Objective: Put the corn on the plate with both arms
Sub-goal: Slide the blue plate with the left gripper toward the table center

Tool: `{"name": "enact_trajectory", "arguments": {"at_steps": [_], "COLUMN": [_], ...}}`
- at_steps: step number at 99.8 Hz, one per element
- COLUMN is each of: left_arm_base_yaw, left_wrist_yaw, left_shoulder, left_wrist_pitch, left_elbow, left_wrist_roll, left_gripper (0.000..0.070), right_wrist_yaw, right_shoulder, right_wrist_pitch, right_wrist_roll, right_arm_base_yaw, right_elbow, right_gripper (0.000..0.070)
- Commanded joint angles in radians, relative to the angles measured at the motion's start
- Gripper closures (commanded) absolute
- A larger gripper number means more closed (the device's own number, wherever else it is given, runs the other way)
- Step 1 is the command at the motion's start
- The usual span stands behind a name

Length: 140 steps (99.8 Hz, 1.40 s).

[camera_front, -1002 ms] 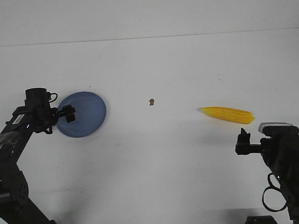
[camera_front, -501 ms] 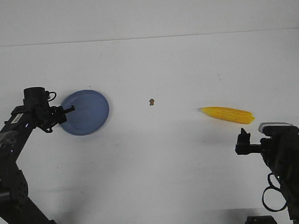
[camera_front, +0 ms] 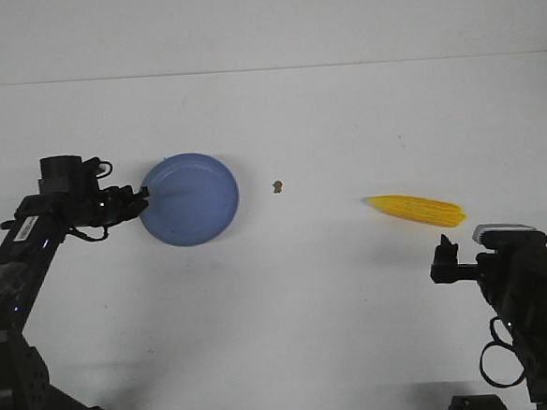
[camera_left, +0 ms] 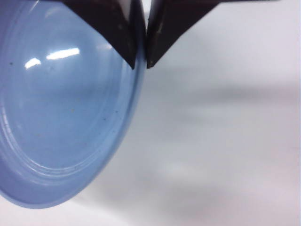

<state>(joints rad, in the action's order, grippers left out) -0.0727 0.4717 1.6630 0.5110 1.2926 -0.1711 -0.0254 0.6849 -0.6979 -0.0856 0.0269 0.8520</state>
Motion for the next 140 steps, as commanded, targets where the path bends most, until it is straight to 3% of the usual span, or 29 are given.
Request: {"name": "enact_trajectory", "arguments": {"at_steps": [1, 37, 72, 140], "left_arm_base_yaw": [0.028, 0.286, 0.461, 0.513], "left_wrist_yaw": [0.025, 0.039, 0.039, -0.018], "left_shoulder": [0.004, -0.007, -0.007, -0.007], "left_wrist_pitch": [0.019, 0.088, 0.039, -0.016], "left_elbow": [0.013, -0.003, -0.121, -0.166], "left_wrist_roll": [0.011, 0.047, 0.037, 0.023], "left_gripper": [0.0693, 0.0693, 0.0693, 0.0684], "right_wrist_yaw": [-0.001, -0.001, -0.001, -0.001], "right_shoulder": [0.003, 0.003, 0.003, 0.003], "right_wrist_pitch": [0.010, 0.010, 0.010, 0.010], "right_wrist_roll": [-0.004, -0.005, -0.005, -0.005], "right_arm_base_yaw": [-0.001, -0.001, -0.001, -0.001], "right_elbow": [0.013, 0.013, 0.013, 0.013], "right_gripper": [0.0072, 0.0072, 0.0072, 0.0072]}}
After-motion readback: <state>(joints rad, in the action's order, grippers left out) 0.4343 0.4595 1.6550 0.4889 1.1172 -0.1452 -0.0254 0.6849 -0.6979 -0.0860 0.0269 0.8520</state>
